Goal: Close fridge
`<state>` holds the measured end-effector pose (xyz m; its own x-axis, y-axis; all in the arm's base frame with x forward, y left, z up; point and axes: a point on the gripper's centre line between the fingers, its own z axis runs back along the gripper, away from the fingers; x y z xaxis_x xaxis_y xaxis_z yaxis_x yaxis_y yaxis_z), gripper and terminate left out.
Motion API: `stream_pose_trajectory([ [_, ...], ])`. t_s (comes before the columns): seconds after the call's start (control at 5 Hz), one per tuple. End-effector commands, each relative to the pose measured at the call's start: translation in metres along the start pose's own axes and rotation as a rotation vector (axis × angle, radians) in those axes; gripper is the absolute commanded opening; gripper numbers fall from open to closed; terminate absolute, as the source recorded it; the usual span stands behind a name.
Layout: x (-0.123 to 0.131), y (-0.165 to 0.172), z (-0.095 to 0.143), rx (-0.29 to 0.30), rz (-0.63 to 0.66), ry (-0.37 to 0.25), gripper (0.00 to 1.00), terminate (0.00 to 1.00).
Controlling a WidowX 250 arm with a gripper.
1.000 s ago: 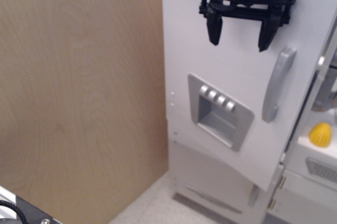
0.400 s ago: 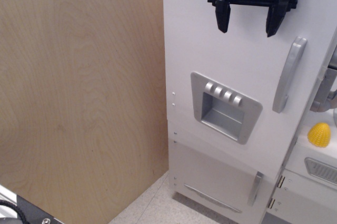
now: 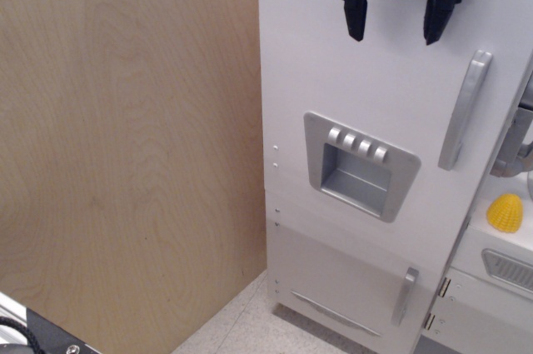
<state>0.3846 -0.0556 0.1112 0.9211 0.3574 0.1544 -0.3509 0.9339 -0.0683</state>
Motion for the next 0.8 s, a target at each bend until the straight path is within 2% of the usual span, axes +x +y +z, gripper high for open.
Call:
stream_pose_trajectory([
  [0.0,0.019,-0.003,0.020,-0.031,0.029,-0.056,1.00,0.00],
  [0.2,0.022,-0.003,0.020,-0.031,0.037,-0.056,1.00,0.00],
  [0.4,0.003,-0.003,0.022,-0.026,-0.012,-0.061,1.00,0.00],
  [0.6,-0.043,0.004,0.029,-0.038,-0.087,-0.021,1.00,0.00],
])
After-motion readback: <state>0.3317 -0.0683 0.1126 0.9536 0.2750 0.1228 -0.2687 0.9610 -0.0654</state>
